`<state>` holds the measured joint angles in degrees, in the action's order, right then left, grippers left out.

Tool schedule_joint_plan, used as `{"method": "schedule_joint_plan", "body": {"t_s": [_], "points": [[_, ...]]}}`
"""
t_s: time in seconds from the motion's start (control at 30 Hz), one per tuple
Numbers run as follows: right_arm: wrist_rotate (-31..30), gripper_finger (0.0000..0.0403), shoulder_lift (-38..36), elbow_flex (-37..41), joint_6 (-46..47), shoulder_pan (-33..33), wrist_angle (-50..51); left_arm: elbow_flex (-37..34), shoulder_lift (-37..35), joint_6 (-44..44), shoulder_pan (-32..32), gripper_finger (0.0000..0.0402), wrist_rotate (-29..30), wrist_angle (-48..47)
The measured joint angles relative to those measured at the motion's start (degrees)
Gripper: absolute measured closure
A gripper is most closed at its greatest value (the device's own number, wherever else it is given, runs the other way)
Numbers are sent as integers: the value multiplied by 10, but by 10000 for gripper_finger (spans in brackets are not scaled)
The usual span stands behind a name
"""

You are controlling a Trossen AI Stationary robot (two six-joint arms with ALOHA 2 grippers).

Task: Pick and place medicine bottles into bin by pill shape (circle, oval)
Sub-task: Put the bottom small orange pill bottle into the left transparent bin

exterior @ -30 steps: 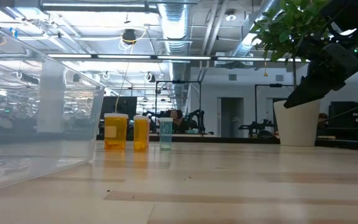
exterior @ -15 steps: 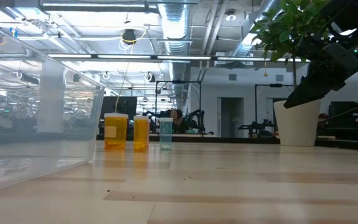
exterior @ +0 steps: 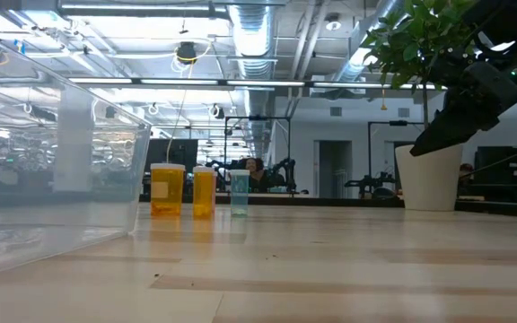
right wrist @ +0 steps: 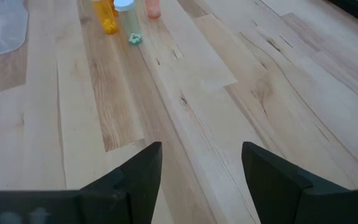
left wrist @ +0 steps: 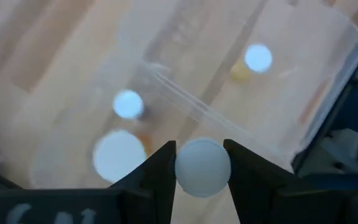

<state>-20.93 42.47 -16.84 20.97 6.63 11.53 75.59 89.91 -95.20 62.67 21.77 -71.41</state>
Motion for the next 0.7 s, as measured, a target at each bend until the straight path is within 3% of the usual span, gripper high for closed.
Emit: {"method": "schedule_joint_plan", "body": {"t_s": [0.23, 0.7], "points": [[0, 168, 0, 0, 0, 0, 0, -29, 1, -47, 28, 287, -10, 72], [-1, 168, 0, 32, 21, 0, -10, -95, 1, -121, 56, 287, -47, 87]]}}
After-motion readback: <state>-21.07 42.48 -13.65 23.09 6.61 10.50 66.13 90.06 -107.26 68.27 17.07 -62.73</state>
